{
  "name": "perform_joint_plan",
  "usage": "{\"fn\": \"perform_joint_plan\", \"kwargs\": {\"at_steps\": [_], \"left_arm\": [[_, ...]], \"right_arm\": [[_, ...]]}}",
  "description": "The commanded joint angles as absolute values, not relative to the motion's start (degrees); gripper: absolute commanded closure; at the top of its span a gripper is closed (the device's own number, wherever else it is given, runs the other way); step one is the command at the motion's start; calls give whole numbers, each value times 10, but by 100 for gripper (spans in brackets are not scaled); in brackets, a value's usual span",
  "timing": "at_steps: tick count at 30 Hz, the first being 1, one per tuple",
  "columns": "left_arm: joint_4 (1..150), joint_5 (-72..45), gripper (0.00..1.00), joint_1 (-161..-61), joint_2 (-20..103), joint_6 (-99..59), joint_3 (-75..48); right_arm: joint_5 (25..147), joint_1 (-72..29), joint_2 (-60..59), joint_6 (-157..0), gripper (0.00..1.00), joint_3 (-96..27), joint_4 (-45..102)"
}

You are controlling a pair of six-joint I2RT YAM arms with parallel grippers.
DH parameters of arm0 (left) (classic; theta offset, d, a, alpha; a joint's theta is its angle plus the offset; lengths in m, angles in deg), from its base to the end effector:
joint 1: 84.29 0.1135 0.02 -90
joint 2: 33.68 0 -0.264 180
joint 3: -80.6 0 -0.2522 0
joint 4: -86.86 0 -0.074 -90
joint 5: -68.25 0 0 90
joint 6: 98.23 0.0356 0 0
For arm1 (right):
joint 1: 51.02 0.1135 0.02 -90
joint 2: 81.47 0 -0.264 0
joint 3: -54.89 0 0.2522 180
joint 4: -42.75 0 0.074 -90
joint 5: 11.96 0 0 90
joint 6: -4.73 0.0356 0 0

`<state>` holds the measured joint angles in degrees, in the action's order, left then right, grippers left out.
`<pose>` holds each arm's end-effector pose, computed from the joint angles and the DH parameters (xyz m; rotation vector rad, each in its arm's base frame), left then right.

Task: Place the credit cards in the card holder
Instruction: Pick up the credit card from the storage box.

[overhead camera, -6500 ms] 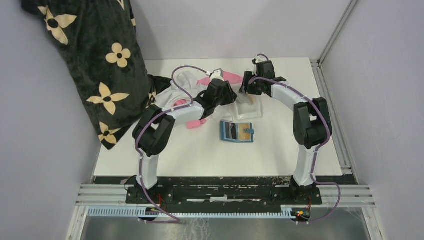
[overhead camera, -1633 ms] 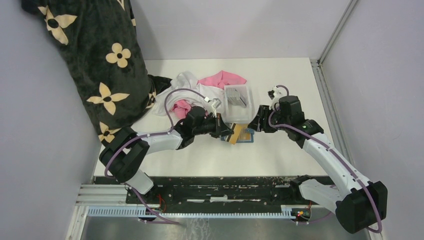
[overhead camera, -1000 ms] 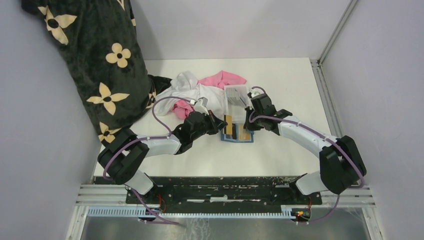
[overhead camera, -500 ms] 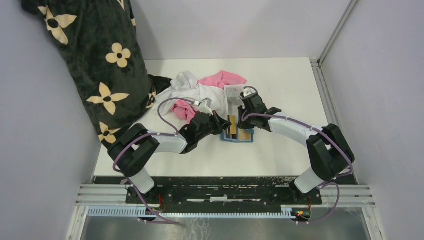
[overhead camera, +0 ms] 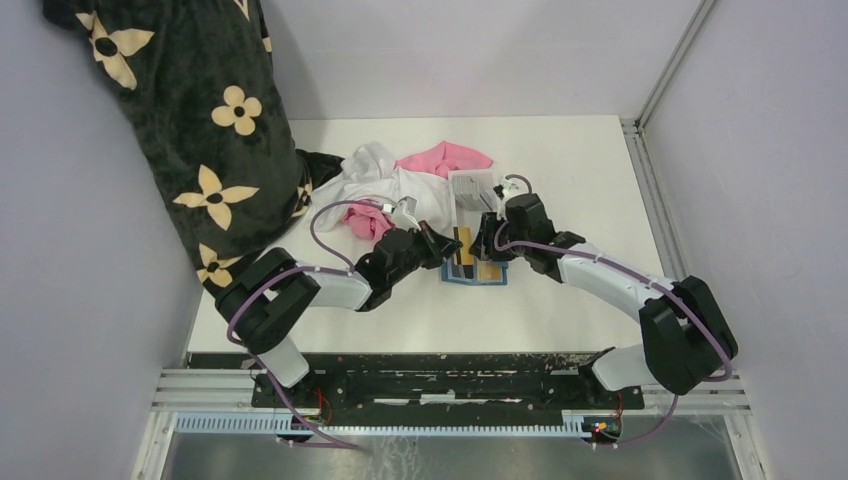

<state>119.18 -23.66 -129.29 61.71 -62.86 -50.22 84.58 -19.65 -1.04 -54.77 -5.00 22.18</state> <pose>0.2311 -0.2295 0.1680 -0.1924 1.9754 -1.1655 0.2495 0.1569 0.2134 -0.0799 2.3793 0.6727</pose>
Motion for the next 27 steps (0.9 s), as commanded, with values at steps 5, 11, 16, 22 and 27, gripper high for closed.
{"fn": "perform_joint_plan", "kwargs": {"at_steps": [5,11,16,22,27], "left_arm": [[1313,-172,97,-1275,617,-680,-522],[1431,-105,97,-1257,676,-746,-530],[1454,-88,97,-1253,694,-758,-527],[1465,-68,97,-1253,706,-767,-516],[1478,-51,97,-1253,724,-780,-509]], "right_arm": [[959,-249,-28,-486,53,0,346],[1040,-284,-10,-425,53,41,457],[1084,-294,2,-398,53,53,515],[1112,-297,26,-364,55,61,573],[1138,-304,50,-320,66,78,649]]}}
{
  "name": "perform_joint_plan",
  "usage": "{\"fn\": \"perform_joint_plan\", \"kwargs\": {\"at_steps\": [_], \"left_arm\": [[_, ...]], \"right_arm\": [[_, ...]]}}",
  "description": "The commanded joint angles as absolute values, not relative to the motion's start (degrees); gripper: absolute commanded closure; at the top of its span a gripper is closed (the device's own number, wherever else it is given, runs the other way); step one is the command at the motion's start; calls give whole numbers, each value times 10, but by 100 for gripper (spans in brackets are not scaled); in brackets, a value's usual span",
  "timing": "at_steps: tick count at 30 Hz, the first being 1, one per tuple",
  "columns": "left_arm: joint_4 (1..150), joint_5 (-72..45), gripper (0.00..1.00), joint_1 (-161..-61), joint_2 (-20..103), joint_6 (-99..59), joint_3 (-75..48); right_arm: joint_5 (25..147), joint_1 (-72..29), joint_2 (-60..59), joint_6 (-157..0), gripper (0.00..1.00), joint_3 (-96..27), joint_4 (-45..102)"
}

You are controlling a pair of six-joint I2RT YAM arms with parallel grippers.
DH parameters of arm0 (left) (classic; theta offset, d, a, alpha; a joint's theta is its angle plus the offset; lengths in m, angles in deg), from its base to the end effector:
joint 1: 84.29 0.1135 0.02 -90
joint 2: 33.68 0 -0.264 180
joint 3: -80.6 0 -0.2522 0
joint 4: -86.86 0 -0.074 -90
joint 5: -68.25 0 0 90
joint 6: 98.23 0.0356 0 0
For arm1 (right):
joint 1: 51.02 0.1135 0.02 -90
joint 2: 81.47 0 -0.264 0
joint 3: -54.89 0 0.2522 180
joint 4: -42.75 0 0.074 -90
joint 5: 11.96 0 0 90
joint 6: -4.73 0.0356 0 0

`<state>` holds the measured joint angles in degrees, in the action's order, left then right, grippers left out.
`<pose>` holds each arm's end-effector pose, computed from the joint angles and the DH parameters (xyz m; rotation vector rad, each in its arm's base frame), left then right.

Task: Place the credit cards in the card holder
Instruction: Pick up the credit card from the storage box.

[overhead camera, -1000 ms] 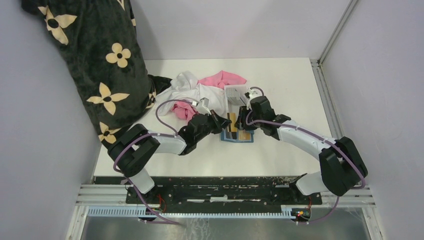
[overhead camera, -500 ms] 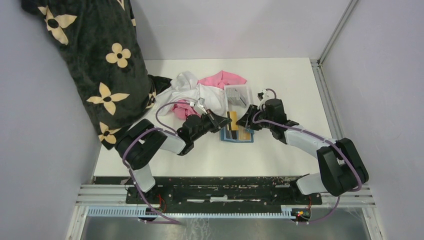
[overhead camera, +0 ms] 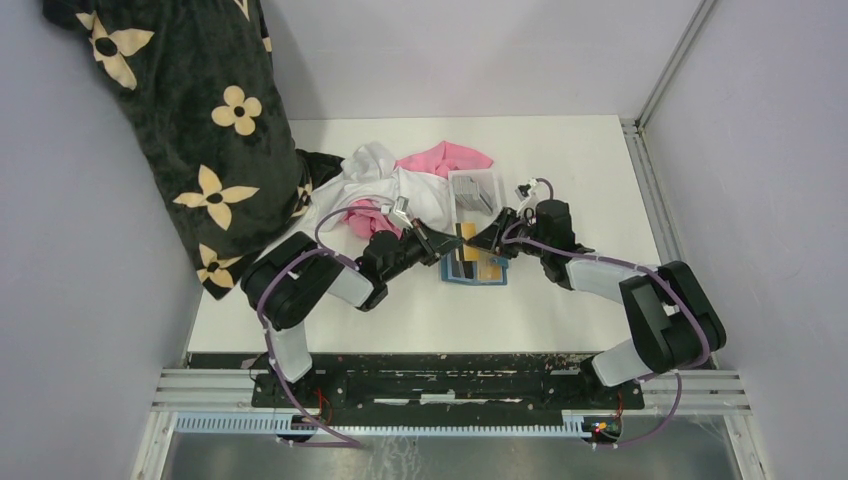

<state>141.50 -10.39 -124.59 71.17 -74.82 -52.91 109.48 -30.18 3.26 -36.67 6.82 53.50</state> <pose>0.2461 -0.2179 0.1469 -0.2574 1.8739 -1.5292 0.2662 0.1212 0.1802 0.1499 2.2063 1.2803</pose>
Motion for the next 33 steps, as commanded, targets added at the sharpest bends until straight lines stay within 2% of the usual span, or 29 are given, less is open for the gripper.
{"fn": "perform_joint_plan", "kwargs": {"at_steps": [1,4,6,8,11,15,23,33], "left_arm": [[1481,-49,97,-1253,726,-782,-508],[1485,-40,97,-1251,733,-787,-506],[1489,-28,95,-1250,742,-792,-500],[1490,-19,85,-1248,751,-798,-494],[1485,-21,74,-1242,757,-801,-498],[1420,-54,67,-1234,735,-765,-510],[1283,-113,66,-1235,702,-702,-500],[1170,-176,69,-1251,672,-640,-480]], "right_arm": [[1143,-306,54,-311,68,81,664],[1152,-311,62,-288,79,92,708],[1155,-313,65,-269,92,98,736],[1157,-314,66,-260,98,99,750],[1156,-315,58,-258,99,99,752],[1125,-316,16,-313,99,90,649],[987,-302,-78,-466,99,39,373],[804,-221,-72,-547,99,-24,228]]}}
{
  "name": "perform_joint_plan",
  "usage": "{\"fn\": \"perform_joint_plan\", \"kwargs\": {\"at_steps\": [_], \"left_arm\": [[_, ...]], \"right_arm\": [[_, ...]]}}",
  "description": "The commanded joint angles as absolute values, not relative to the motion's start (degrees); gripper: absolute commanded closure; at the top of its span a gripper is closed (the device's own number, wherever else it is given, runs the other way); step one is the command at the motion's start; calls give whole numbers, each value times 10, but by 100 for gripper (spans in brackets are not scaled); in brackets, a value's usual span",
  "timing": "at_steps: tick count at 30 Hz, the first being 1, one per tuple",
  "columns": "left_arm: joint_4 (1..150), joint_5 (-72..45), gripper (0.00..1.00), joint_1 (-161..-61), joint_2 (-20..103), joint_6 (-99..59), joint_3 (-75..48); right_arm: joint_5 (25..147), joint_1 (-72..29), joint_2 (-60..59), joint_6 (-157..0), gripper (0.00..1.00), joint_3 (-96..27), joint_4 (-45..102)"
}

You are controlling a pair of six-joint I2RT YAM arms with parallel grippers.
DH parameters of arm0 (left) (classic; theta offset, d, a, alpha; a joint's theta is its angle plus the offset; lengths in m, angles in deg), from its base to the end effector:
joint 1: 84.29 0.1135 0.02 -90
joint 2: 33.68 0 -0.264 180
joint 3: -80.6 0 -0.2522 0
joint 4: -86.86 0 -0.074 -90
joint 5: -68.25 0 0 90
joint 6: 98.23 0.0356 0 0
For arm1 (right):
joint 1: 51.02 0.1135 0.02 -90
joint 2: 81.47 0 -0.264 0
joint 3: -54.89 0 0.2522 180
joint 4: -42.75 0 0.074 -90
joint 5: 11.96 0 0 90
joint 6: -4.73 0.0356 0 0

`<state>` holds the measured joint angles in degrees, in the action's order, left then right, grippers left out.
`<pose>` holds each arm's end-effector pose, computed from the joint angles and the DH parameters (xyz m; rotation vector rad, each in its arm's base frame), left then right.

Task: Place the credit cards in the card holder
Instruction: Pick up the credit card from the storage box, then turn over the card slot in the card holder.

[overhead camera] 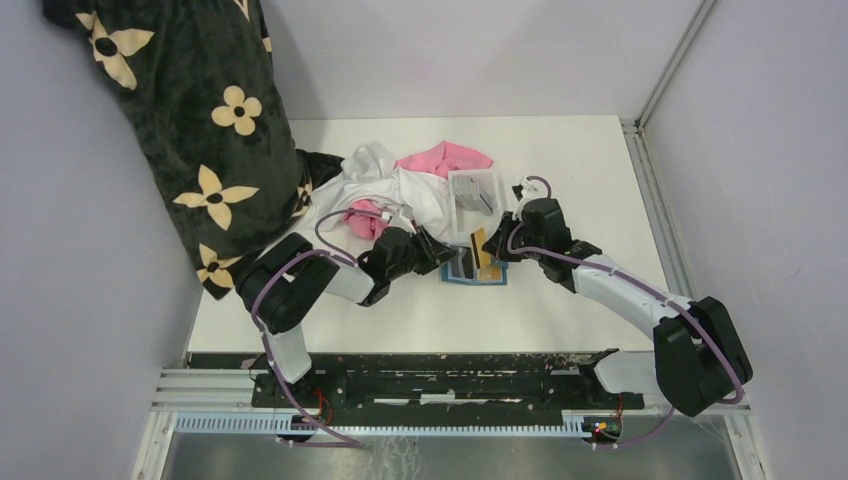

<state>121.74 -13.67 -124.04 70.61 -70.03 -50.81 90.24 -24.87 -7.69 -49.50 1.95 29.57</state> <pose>0.2501 -0.2145 0.1222 -0.3106 2.1458 -1.2536 0.2410 0.1267 0.2164 0.0619 2.2751 0.8295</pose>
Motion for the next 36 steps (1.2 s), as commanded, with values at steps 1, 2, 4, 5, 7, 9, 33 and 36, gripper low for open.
{"fn": "perform_joint_plan", "kwargs": {"at_steps": [1,2,4,5,7,9,33,36], "left_arm": [[1159,-183,69,-1253,668,-632,-478],[1150,-189,70,-1256,665,-626,-474],[1134,-198,71,-1260,662,-614,-469],[1127,-202,71,-1262,662,-612,-466],[1118,-208,72,-1265,662,-604,-461],[1106,-213,72,-1269,666,-598,-453],[1030,-265,78,-1304,697,-562,-410],[1026,-269,78,-1305,696,-559,-409]], "right_arm": [[786,-212,-65,-553,99,-34,208],[767,-203,-60,-557,99,-40,201],[745,-192,-52,-561,99,-49,187],[733,-187,-48,-562,99,-53,181],[712,-175,-38,-570,99,-65,165],[694,-167,-25,-576,99,-79,147],[552,-139,0,-611,99,-121,58],[543,-140,-6,-612,99,-118,56]]}}
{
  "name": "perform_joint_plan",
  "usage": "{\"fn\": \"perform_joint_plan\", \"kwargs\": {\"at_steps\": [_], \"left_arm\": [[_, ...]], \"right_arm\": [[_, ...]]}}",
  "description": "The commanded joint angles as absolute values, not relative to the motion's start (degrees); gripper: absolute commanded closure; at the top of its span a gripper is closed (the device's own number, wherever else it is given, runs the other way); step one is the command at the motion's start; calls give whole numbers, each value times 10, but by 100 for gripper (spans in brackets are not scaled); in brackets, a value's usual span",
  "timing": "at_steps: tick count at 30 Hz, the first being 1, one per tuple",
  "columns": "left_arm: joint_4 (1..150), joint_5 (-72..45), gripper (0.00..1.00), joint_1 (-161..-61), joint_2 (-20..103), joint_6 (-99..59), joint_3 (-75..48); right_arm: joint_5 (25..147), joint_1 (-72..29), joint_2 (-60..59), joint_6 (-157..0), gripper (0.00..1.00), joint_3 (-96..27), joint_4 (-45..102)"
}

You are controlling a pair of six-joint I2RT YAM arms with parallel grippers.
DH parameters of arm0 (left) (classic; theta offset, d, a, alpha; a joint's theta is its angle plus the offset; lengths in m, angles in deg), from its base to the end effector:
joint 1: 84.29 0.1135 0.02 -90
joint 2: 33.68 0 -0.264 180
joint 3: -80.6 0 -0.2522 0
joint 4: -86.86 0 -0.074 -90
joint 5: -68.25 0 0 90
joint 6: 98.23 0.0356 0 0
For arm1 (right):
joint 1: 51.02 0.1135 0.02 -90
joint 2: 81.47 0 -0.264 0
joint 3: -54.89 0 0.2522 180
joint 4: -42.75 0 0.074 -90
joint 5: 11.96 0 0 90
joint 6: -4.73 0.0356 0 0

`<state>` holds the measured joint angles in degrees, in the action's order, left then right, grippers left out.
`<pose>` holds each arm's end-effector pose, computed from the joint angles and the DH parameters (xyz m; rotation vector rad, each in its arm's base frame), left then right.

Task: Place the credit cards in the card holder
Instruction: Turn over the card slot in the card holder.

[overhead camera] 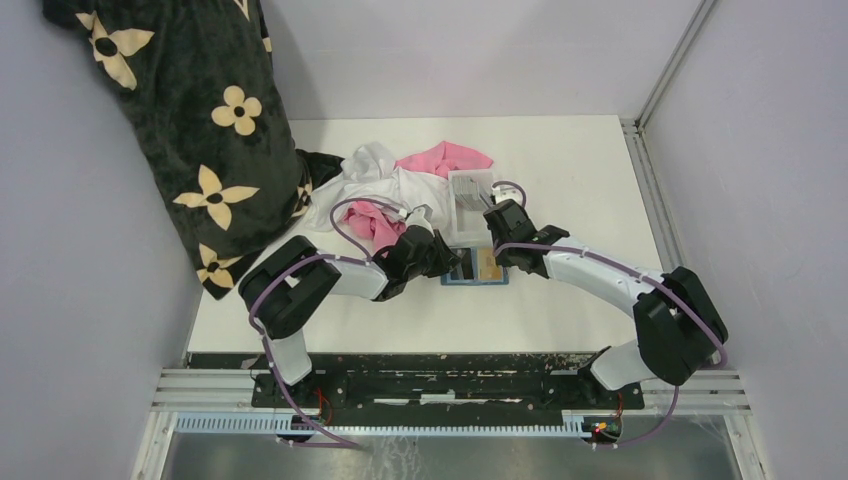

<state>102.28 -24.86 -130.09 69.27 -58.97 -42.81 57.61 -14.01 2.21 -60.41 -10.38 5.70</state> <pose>0.2434 -0.2475 0.1319 -0.1320 2.2542 -0.9137 0.2399 0.1653 0.2078 -0.1227 2.4496 0.0129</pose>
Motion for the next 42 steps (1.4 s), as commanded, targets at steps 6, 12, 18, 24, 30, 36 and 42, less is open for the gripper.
{"fn": "perform_joint_plan", "kwargs": {"at_steps": [6,12,18,24,30,36,42], "left_arm": [[1021,-275,79,-1307,697,-555,-411],[1018,-277,80,-1306,699,-552,-412],[1017,-279,80,-1307,704,-551,-415],[1017,-279,81,-1307,707,-552,-416],[1017,-279,81,-1307,707,-552,-417],[1017,-280,81,-1307,711,-551,-418],[1017,-281,82,-1307,714,-553,-418]], "right_arm": [[552,-144,-8,-603,99,-111,64],[617,-180,-16,-575,99,-88,97],[652,-209,-22,-562,99,-70,117],[698,-229,-23,-544,99,-49,145],[716,-241,-20,-535,99,-38,160],[727,-249,-28,-530,99,-30,169],[737,-255,-33,-527,99,-30,169]]}}
